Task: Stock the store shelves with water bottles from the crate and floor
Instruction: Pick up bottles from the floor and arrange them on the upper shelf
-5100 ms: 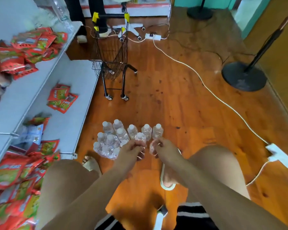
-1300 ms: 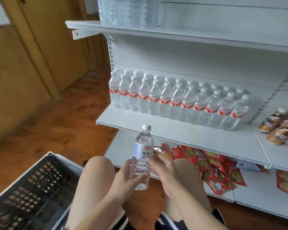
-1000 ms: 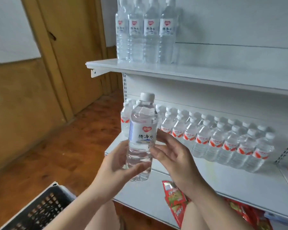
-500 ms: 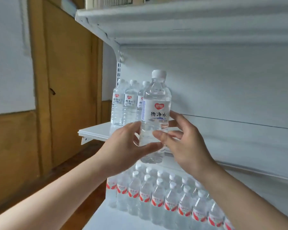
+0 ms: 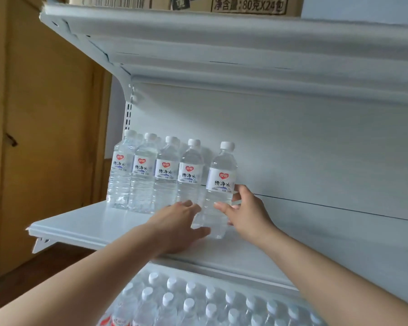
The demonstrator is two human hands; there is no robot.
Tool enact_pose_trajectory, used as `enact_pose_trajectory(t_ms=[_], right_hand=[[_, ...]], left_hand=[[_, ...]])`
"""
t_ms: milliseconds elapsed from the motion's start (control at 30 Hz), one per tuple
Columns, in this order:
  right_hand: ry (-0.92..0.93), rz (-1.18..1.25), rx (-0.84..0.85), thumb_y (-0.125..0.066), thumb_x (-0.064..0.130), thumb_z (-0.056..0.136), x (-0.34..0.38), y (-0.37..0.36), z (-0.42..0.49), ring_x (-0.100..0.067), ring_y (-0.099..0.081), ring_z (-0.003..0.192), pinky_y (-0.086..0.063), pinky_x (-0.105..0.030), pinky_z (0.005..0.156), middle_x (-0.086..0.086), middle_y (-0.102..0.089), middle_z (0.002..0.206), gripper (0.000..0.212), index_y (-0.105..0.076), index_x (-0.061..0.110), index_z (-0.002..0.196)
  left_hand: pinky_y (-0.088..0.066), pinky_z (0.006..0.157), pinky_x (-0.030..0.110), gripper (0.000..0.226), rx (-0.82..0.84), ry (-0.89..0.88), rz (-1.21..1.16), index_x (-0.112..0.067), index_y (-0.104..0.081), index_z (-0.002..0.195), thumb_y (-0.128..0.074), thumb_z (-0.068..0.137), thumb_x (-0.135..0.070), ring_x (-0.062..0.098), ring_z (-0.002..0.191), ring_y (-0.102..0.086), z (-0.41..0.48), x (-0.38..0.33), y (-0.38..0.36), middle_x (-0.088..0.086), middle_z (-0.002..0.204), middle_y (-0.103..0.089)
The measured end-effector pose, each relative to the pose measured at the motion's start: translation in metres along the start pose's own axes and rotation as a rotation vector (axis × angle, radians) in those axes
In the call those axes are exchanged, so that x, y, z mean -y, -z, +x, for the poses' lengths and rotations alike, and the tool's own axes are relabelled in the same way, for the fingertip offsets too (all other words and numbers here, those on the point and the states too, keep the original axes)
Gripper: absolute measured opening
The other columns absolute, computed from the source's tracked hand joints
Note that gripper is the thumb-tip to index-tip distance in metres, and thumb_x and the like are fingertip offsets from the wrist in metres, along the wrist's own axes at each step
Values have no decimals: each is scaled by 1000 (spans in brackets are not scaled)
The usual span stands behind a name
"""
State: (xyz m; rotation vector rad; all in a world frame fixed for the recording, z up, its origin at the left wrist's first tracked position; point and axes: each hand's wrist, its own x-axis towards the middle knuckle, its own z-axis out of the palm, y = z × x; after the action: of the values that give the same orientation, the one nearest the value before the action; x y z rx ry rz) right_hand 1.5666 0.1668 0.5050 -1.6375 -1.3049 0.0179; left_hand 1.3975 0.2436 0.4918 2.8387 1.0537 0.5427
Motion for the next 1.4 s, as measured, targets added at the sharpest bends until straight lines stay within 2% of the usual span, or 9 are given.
enact_pose_trajectory(t_ms=[233,400,533,700,867,1033,1167,1267,1400], right_hand=[[-90,-54,23,-77,24,88,-31,-23,66,-17,-63,89,-57,-47,91,18,-55,91,32,-53,22,110],[-65,-232,56,-77,32,88,-37,-41,99,-27,-66,108,-56,-44,91,-4,-70,117,41,-57,12,118],[-65,-449,86,-65,43,96,-31,-41,96,-33,-65,108,-52,-34,87,-12,-69,117,44,-60,10,125],[-170,-541,254,-53,47,101,-21,-25,57,-28,-55,74,-37,-29,57,-6,-59,80,45,-56,8,79],[-129,-80,222,-62,27,97,-3,9,-15,-28,-72,95,-60,-41,87,-7,-72,93,17,-70,14,92],[-128,491,235,-49,2,103,22,47,-123,-33,-75,95,-61,-39,87,-24,-74,101,21,-69,-4,103],[-232,682,112,-46,1,103,-5,48,-210,-38,-74,87,-59,-37,76,-26,-73,96,23,-68,-5,103],[-428,685,82,-47,0,102,-50,22,-283,-34,-72,79,-59,-37,71,-22,-73,88,22,-69,-3,102],[-761,643,89,-55,2,100,-111,-21,-387,-24,-71,70,-58,-32,63,-18,-74,84,25,-76,7,89]], left_hand=[[-33,109,26,50,63,-33,-123,-25,-57,136,-52,98,-56,15,133,-46,17,13,-20,-5,144,-48],[-37,107,25,46,28,-47,-157,-27,-60,130,-53,96,-58,12,127,-50,18,17,-22,-8,136,-52],[-37,102,23,41,-8,-57,-172,-26,-62,125,-53,97,-56,11,124,-51,19,19,-23,-8,130,-55],[-47,96,32,25,-105,-28,-174,-30,-66,107,-53,97,-49,11,111,-59,9,15,-18,-11,114,-62],[-52,74,30,11,-387,-83,-191,-28,-66,93,-55,95,-31,12,89,-66,-22,6,-2,-14,93,-69],[-47,89,29,29,-453,-167,-223,-32,-68,108,-44,97,-46,7,103,-63,-84,-17,-33,-20,107,-68],[-33,112,18,23,-546,-161,-712,-28,-66,121,-58,100,-30,-1,131,-51,-156,-43,-75,-21,132,-63],[-47,94,19,25,-429,47,-1054,-26,-70,110,-61,99,-6,7,108,-65,-212,-67,-126,-12,113,-72],[-52,79,38,21,-11,410,-1399,-6,-70,92,-55,93,9,23,82,-70,-269,-95,-220,3,88,-74]])
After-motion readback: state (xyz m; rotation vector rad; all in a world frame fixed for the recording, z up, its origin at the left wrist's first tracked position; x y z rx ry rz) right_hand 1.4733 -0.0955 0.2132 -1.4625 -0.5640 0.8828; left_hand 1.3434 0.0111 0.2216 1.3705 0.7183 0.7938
